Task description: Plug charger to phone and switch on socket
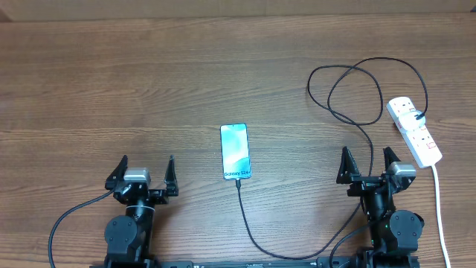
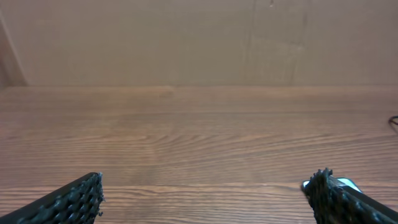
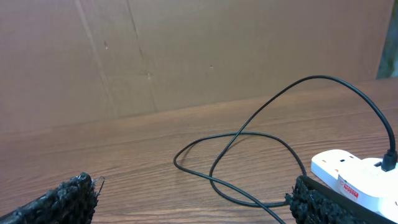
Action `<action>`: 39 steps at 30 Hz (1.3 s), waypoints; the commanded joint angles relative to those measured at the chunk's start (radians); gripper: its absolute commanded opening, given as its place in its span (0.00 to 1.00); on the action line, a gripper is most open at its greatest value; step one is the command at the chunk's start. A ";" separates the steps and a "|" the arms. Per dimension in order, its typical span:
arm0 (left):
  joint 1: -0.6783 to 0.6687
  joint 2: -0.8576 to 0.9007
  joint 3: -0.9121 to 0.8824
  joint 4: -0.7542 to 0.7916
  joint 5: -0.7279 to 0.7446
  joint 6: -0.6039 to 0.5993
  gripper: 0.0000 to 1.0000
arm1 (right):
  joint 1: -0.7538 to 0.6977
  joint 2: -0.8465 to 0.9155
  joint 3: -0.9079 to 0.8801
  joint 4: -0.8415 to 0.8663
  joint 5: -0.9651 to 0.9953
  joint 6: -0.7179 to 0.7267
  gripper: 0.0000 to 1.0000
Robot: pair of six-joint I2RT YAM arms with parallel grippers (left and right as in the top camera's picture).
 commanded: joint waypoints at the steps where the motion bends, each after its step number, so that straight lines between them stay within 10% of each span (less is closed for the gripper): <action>1: 0.043 -0.013 -0.003 -0.004 0.037 0.030 0.99 | -0.005 -0.012 -0.011 0.002 0.009 0.006 1.00; 39: 0.088 -0.011 -0.003 0.000 0.033 0.015 0.99 | -0.005 -0.012 -0.011 0.003 0.009 0.006 1.00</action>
